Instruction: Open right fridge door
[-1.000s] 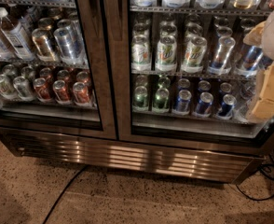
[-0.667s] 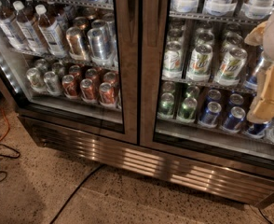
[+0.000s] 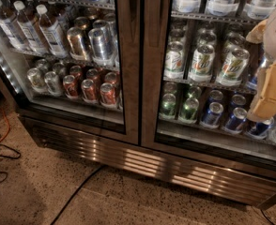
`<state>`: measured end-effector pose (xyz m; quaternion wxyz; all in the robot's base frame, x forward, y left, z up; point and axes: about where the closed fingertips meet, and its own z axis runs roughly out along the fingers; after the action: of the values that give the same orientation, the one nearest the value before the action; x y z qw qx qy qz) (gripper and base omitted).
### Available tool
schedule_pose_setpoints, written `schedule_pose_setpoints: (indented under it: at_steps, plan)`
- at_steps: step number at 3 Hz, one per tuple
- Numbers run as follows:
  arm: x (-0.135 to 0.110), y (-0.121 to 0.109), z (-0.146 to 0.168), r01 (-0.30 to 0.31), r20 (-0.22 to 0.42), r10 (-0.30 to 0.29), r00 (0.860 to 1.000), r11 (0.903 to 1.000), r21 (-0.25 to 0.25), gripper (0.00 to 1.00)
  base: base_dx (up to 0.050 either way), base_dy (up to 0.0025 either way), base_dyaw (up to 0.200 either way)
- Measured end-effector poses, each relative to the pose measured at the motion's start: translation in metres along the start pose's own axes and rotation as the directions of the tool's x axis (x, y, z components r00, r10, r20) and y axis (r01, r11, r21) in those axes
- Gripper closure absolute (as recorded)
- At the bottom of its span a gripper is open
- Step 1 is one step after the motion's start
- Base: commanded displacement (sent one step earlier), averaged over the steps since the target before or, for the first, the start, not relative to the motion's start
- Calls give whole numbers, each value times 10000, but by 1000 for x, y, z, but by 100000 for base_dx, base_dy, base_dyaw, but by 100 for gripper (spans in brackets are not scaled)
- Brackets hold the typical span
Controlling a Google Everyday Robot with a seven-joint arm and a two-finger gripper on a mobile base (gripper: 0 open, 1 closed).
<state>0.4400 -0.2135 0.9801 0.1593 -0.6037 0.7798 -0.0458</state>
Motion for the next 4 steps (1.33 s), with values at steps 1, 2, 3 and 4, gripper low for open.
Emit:
schedule_pose_setpoints:
  at_steps: [1,2,3,4]
  plan:
    - [22,-16,-2,-114,812,115,9966,9999,-11,0,0,0,0]
    - [55,-31,10,229,2737,-112,9617,9990,-393,0,0,0,0]
    - [60,-30,24,861,4913,-177,8708,9894,-1170,0,0,0,0]
    - [47,-34,24,894,5684,8,8227,9874,-1307,0,0,0,0]
